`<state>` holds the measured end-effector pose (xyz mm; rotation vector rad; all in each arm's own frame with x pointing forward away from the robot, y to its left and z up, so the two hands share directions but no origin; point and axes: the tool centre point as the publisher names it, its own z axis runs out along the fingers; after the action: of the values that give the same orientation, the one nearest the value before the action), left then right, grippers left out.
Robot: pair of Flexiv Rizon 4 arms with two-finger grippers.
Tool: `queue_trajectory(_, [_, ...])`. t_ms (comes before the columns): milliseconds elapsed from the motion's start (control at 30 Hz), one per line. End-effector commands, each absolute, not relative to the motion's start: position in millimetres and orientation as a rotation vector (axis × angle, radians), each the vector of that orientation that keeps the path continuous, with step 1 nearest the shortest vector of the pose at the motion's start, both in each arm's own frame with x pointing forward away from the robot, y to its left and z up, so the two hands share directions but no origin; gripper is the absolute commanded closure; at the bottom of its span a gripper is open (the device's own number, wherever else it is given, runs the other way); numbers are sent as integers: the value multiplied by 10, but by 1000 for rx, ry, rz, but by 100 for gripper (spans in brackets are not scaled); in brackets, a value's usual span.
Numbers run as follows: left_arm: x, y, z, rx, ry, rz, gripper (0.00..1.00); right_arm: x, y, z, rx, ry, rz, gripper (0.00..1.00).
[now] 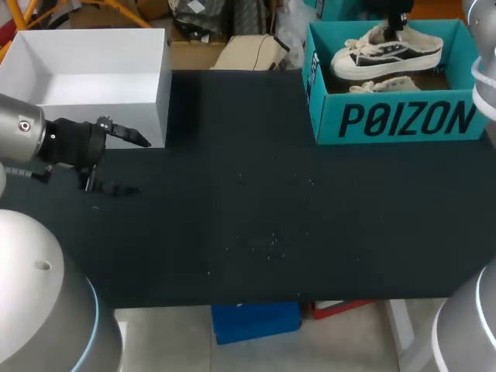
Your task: Take the shoe out of the shoebox, open the shoe tongue, remove and reinsert the insole, then place the shoe into the shoebox
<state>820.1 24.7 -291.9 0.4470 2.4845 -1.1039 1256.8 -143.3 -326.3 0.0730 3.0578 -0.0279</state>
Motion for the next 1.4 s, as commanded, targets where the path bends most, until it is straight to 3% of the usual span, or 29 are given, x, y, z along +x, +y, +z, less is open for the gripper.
queue_trajectory(33, [8197, 241, -2932, 446, 2482, -1100, 0, 12677, -1379, -3485, 74, 3099, -18, 100])
queue_trajectory(667, [8197, 241, -2932, 446, 2482, -1100, 0, 12516, -1312, -3912, 94, 3059, -5, 97])
queue_trajectory(700, [8197, 241, -2932, 446, 2482, -1100, 0, 12500, -1317, -3908, 109, 3058, -6, 59])
queue_trajectory(733, [8197, 241, -2932, 446, 2482, -1100, 0, 12483, -1333, -3885, 117, 3055, -8, 6])
queue_trajectory(767, [8197, 241, -2932, 446, 2482, -1100, 0, 12474, -1347, -3855, 125, 3047, -12, 0])
queue_trajectory(967, [8197, 241, -2932, 446, 2482, -1100, 0, 12451, -1486, -3548, 144, 3014, -45, 0])
queue_trajectory(1000, [8197, 241, -2932, 446, 2482, -1100, 0, 12444, -1507, -3480, 149, 3007, -51, 8])
queue_trajectory(1067, [8197, 241, -2932, 446, 2482, -1100, 0, 12418, -1545, -3348, 146, 2996, -69, 42])
queue_trajectory(1100, [8197, 241, -2932, 446, 2482, -1100, 0, 12398, -1559, -3283, 147, 2993, -72, 52])
queue_trajectory(1200, [8197, 241, -2932, 446, 2482, -1100, 0, 12333, -1592, -3087, 145, 2976, -82, 55])
queue_trajectory(1333, [8197, 241, -2932, 446, 2482, -1100, 0, 12218, -1622, -2816, 133, 2958, -97, 67])
queue_trajectory(1400, [8197, 241, -2932, 446, 2482, -1100, 0, 12160, -1635, -2709, 129, 2944, -105, 67])
